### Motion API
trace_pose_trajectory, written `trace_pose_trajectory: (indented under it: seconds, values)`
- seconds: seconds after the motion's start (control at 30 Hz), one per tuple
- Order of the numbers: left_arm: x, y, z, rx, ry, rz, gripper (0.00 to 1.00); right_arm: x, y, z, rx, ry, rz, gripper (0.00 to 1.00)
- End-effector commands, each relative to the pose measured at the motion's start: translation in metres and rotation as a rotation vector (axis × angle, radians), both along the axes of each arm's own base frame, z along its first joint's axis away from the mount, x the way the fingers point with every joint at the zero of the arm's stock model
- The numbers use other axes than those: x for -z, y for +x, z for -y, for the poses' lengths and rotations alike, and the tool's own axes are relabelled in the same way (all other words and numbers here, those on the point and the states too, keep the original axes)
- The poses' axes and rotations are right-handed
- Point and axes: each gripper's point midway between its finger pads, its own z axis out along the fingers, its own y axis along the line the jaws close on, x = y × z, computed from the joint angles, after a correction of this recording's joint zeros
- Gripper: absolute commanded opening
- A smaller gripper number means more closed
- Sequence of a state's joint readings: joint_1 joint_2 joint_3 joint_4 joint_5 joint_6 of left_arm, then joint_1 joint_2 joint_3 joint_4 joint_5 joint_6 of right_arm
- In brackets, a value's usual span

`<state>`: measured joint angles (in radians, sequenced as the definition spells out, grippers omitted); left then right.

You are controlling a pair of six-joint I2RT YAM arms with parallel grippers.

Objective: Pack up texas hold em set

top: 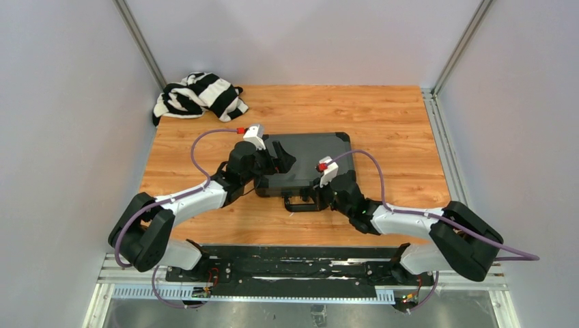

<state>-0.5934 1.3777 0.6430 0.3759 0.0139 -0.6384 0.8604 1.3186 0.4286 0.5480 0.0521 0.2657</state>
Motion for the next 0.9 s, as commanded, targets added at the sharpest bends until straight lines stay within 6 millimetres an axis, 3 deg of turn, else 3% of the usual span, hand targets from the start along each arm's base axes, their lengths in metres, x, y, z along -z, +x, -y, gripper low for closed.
trace_pose_trajectory:
  seconds: [0.0, 0.57, 0.87]
  values:
    - [0.086, -0.043, -0.029, 0.001, 0.194, -0.274, 0.98, 0.011, -0.005, 0.003, -0.005, -0.007, -0.030, 0.01]
    - [0.090, -0.045, -0.032, -0.004, 0.207, -0.277, 0.98, 0.053, -0.006, -0.012, -0.013, -0.057, -0.102, 0.01]
    - [0.092, -0.044, -0.031, -0.003, 0.212, -0.282, 0.98, 0.013, -0.007, -0.022, -0.054, -0.027, -0.049, 0.01]
